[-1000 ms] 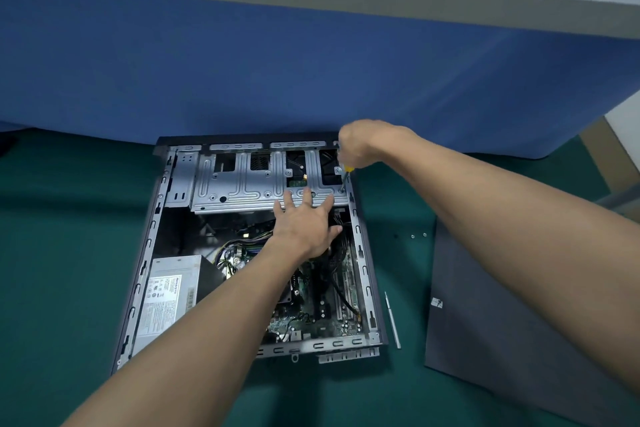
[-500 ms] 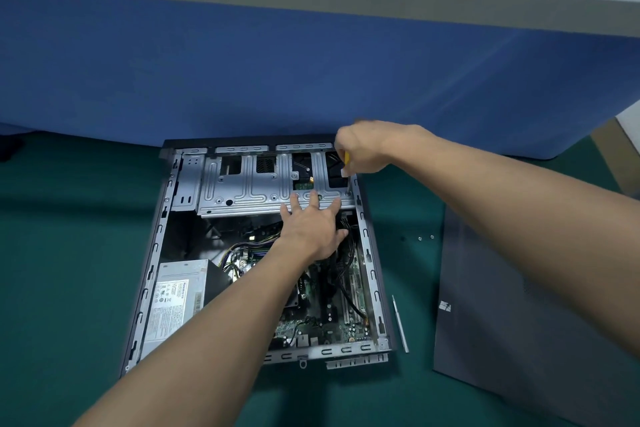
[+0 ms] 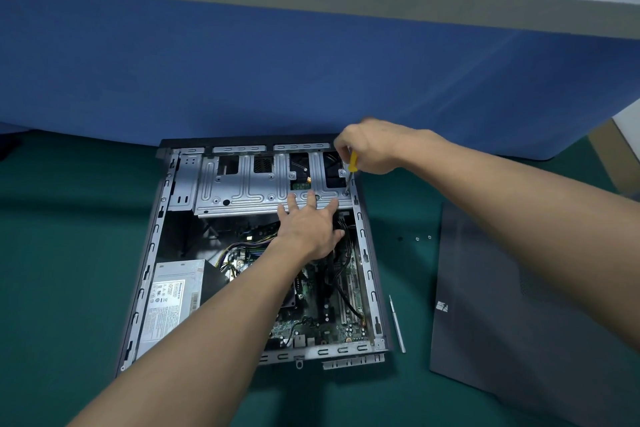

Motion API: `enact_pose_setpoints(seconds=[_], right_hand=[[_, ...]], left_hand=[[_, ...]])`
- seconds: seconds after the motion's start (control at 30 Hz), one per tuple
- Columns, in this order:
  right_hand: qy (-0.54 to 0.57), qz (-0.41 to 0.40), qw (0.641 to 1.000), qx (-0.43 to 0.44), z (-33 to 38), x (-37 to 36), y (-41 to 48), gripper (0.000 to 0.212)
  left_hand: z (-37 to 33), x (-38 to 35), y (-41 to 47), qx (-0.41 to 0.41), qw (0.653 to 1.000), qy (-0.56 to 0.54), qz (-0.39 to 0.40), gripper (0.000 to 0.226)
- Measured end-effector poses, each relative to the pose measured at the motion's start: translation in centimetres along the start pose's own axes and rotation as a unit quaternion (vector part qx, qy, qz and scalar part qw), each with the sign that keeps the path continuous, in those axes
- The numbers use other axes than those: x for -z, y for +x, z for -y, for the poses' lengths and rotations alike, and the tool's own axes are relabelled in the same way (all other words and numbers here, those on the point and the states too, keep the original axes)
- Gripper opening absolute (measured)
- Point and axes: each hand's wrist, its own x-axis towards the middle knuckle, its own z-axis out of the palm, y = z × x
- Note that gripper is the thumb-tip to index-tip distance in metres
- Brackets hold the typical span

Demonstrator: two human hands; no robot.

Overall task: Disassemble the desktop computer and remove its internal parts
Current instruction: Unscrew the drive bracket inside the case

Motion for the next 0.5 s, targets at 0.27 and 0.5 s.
enact_pose_setpoints(seconds=[0.27,0.5], right_hand=[[-0.038,-0.038,0.996,-0.074,0.1,-1.1,0.2,0.034],[0.002,0.000,0.998,-0.060,0.3,-0.8,0.2,0.023]], left_hand=[[-0.1,0.4,0.1,0.003,1.000,-0.002,0.013,0.070],[-0.1,0.5,-0.1,0.008,1.000,0.006,0.020,0.069]])
